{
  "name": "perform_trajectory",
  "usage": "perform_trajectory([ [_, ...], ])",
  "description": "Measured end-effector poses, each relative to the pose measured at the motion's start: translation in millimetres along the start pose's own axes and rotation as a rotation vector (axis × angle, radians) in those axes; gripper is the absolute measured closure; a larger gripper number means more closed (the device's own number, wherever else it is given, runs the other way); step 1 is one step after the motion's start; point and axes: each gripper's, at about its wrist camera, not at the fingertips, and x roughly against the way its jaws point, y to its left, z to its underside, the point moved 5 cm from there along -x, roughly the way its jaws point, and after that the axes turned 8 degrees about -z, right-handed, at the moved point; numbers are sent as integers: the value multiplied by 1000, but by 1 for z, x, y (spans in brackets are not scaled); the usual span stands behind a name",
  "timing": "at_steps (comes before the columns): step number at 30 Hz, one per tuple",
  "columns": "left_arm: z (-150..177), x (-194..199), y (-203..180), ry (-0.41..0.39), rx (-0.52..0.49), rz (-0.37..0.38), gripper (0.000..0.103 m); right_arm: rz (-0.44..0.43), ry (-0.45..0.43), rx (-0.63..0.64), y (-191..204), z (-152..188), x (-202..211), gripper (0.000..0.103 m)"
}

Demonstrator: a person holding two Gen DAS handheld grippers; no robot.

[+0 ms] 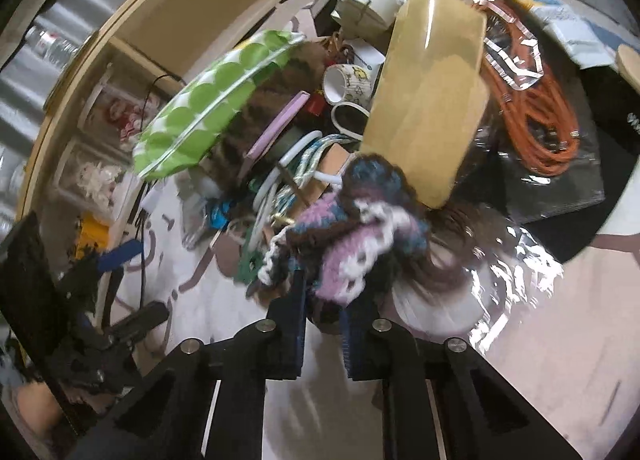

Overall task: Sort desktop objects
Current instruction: 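Grasp the black cable bundle with the right gripper while the left grasps the crocheted item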

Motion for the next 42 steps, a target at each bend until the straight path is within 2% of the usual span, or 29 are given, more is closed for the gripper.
perform_trajectory([
  [7,-16,6,-38,-19,-23,75,2,8,-47,42,-1,24,59,93],
  [12,-23,11,-70,-17,-53,134,2,5,-87,3,-12,49,107,93],
  [15,-26,11,-90,-23,-87,143,2,8,-106,-41,-22,67,132,93],
  [16,-27,10,-96,-24,-101,139,2,13,-108,-51,-24,72,137,93],
  [18,-28,6,-106,-26,-129,128,11,31,-110,-69,-31,86,150,93],
  [21,-33,-2,-115,-48,-173,64,21,56,-109,-107,-45,102,163,93],
  [29,-44,-35,-114,-66,-234,-89,23,61,-101,-181,-75,135,185,93],
  [31,-45,-42,-114,-50,-232,-98,30,54,-103,-186,-78,138,190,93],
  [34,-48,-52,-115,-19,-224,-108,61,43,-106,-188,-78,138,192,93],
  [35,-49,-54,-114,-8,-213,-111,80,40,-108,-188,-78,137,193,93],
  [36,-51,-57,-112,7,-190,-112,91,38,-110,-187,-78,136,193,93],
  [38,-54,-55,-108,20,-156,-95,91,36,-114,-186,-78,134,194,93],
  [42,-70,-28,-109,-42,-114,-36,93,29,-129,-193,-79,133,200,93],
])
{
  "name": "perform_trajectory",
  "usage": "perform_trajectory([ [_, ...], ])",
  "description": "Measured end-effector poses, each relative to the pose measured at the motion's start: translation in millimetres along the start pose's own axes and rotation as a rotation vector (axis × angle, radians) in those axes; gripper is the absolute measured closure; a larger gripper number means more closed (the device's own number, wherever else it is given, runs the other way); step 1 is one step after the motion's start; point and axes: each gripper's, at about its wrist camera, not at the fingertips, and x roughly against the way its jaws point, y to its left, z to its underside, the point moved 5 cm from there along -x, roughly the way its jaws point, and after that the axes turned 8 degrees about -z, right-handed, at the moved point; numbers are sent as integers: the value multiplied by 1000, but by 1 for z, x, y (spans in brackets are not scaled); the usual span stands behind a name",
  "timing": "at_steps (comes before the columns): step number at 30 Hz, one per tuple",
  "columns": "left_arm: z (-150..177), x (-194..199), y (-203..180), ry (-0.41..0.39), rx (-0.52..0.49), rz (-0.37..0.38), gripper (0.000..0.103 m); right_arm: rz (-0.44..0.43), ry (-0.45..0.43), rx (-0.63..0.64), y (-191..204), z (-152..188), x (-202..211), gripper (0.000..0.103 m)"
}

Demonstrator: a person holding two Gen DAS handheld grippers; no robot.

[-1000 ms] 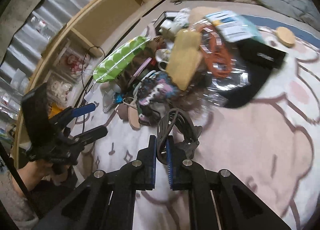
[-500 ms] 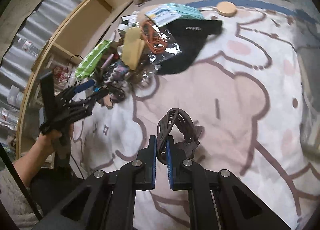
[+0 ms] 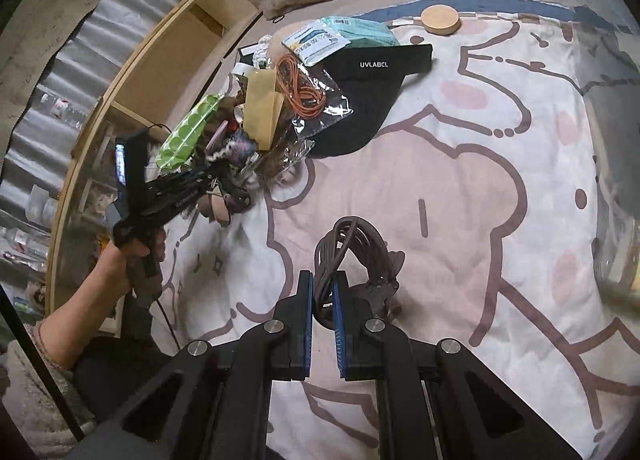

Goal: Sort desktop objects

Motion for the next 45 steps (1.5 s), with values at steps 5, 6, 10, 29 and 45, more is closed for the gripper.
perform_trajectory([
  [5,-19,40,0,-63,83,109,94,-3,-28,-13,-1,-4,9,93],
  [6,-24,51,-1,-80,101,138,94,-4,-33,-14,-1,-5,11,93],
  [10,-37,88,-6,-152,132,222,94,-11,-55,-4,4,-8,18,93],
  [29,-61,243,-49,-444,68,472,102,-53,-135,7,12,-7,52,93],
  [45,-10,123,-60,-153,-16,268,26,-55,-114,4,11,2,52,93],
])
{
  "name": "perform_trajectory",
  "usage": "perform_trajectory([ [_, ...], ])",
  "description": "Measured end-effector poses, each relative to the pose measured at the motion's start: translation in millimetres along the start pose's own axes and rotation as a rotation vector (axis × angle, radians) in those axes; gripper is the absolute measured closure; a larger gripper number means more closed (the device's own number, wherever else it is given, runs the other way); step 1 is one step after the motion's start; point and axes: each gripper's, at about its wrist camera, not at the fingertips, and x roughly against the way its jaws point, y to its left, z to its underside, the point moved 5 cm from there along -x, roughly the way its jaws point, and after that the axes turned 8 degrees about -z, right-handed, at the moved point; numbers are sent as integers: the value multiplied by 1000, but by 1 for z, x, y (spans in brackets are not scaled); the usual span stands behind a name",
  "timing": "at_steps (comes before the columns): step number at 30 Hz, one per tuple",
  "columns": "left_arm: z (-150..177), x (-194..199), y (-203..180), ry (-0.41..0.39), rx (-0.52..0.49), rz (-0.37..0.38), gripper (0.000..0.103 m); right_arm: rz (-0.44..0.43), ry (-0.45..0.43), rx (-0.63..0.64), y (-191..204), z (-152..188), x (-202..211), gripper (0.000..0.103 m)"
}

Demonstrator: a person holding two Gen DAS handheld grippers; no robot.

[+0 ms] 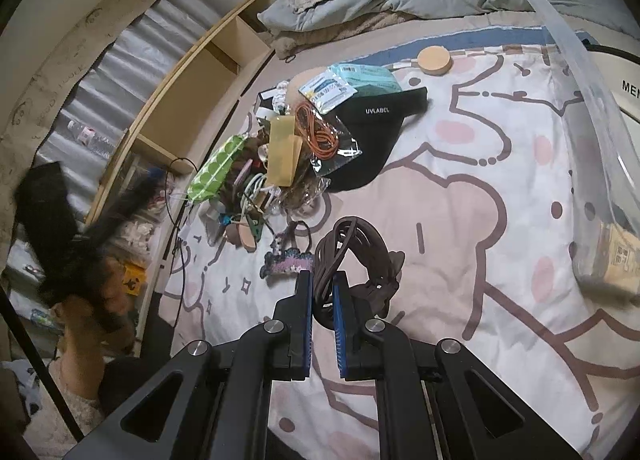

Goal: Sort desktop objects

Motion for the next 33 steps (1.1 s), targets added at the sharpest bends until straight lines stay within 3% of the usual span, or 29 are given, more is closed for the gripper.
perform_trajectory([
  [5,47,-53,20,157,10,-23,20,2,24,-3,0,3,-6,93],
  [14,112,-115,26,390,-109,-76,13,-6,51,-6,4,3,-17,93],
  [19,121,-135,42,451,-98,-127,13,-8,68,1,6,1,-26,93],
  [23,128,-147,54,495,-27,-102,14,-11,81,12,6,-1,-31,93],
  [25,128,-148,58,503,8,-105,24,-8,86,14,4,-1,-33,93],
  [27,122,-144,61,492,25,-112,67,-4,89,12,2,-2,-34,93],
  [28,118,-142,63,487,40,-93,78,-4,90,10,0,-2,-35,93],
  [29,113,-137,64,480,69,-70,84,-3,90,8,-1,-3,-35,93],
  [33,89,-111,57,376,70,-19,85,6,82,-2,-8,-4,-31,93],
])
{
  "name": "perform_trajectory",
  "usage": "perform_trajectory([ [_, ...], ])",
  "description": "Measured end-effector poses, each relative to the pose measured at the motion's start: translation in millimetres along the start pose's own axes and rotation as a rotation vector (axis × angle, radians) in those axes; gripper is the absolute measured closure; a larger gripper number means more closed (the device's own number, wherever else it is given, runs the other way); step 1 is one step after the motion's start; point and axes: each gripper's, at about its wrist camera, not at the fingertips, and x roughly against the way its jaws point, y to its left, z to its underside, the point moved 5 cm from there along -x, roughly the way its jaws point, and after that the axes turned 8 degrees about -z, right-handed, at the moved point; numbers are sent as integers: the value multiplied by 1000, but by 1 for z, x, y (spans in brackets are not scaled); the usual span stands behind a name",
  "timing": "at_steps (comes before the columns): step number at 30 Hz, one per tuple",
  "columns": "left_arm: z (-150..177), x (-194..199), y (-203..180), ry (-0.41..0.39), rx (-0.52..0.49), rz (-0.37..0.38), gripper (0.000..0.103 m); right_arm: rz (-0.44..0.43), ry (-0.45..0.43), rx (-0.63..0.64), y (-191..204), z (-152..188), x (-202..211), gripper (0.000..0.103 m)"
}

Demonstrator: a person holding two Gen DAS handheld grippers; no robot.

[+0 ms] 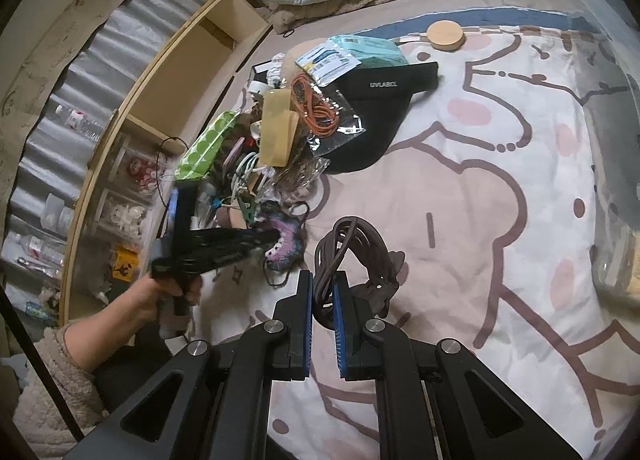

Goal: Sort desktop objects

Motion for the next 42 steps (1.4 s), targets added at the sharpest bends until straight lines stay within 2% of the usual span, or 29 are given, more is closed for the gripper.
perform_trajectory([
  [4,-12,41,-21,-108,-49,62,85,3,-12,-10,-5,-1,5,93],
  [7,-18,70,-36,-171,-95,75,85,9,-11,2,-5,-1,6,93],
  [16,-52,162,-83,-408,-110,240,86,-2,-35,16,-1,-4,14,93],
  [18,-55,181,-89,-447,-113,277,86,-9,-41,16,0,-4,16,93],
  [22,-50,198,-103,-473,-134,332,86,-10,-59,20,0,-6,23,93],
  [24,-47,193,-110,-455,-156,334,85,18,-53,31,-2,-6,25,93],
  [26,-44,179,-115,-417,-168,329,86,83,-25,56,-8,-3,21,93],
  [28,-37,160,-119,-359,-183,317,86,156,10,77,-19,2,15,93],
  [34,-7,94,-127,-164,-241,254,85,299,114,149,-41,17,0,93],
  [40,22,49,-112,-41,-247,154,85,585,232,449,-39,35,-29,93],
  [42,29,41,-102,-21,-242,125,85,617,264,516,-37,40,-37,93],
])
